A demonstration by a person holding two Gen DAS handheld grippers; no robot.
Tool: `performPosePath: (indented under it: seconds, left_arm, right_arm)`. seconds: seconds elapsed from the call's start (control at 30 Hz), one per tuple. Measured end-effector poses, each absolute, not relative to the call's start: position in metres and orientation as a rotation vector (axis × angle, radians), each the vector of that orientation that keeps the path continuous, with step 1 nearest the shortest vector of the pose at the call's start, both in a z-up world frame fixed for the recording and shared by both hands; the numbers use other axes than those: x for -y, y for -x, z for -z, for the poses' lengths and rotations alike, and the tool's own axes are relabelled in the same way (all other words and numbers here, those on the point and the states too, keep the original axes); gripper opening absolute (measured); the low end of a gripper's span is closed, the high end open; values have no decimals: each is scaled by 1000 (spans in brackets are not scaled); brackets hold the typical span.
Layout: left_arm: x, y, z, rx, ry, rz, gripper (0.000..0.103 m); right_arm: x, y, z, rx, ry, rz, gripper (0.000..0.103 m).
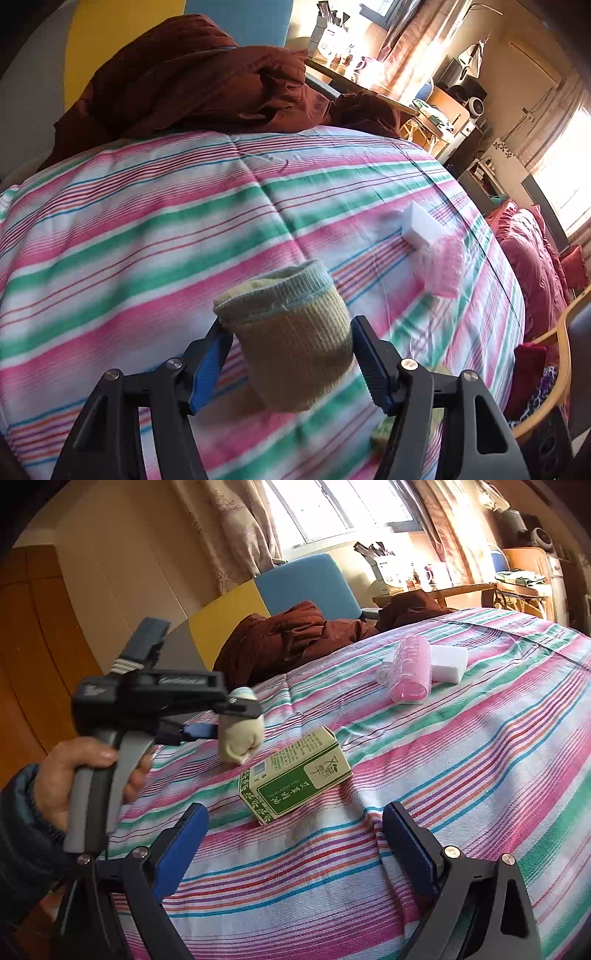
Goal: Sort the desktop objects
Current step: 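Grasp the beige sock with the left tool while the right tool grasps the green tea box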
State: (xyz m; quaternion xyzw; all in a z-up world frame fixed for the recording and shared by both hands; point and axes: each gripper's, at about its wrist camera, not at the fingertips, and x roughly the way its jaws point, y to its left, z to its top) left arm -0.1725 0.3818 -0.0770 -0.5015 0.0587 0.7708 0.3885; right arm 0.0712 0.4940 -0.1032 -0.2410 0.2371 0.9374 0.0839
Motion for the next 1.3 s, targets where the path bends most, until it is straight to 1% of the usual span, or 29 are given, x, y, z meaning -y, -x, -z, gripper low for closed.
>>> performPosePath:
  seconds: [0.17,0.33,0.6,0.67,0.77,0.83,0.9,1.0,1.07,1.17,1.3]
  left_arm:
    - [-327,128,64,-198,1193,-1960,64]
    - [-289,95,67,-237,1139,-1959,64]
    - [-228,42,73,-295,1052,-1957,65]
    - [-225,42,73,-272,1055,-1966,66]
    - [-218,41,71,-239,1058,-1969,69]
    - [-217,41,70,-231,1058,-1973,70]
    - [-216,41,69,-220,1059,-1974,71]
    - [-213,43,65,-205,1052,-1985,71]
    - [-215,45,61,-213,1039,-1996,72]
    - [-221,49,57,-247,1036,-1985,78]
    - [-233,57,58,-293,1041,-1994,79]
  right_arm:
    - [-493,-68,102,-694,764,-2791,98]
    - [-488,-57,93,-614,854,-2776,100]
    - [-486,-27,74,-471,914,-2787,102]
    - [-487,-15,73,-448,944,-2782,102]
    - [-489,1,74,-445,999,-2774,102]
    - [-487,5,75,-477,1023,-2791,102]
    - [-482,3,74,-551,1038,-2862,102]
    - [-467,-6,70,-543,1060,-2924,102]
    - [-458,-14,72,-569,1089,-2955,101]
    - [-445,-28,76,-560,1129,-2978,100]
    - [-438,-46,79,-529,1133,-2972,100]
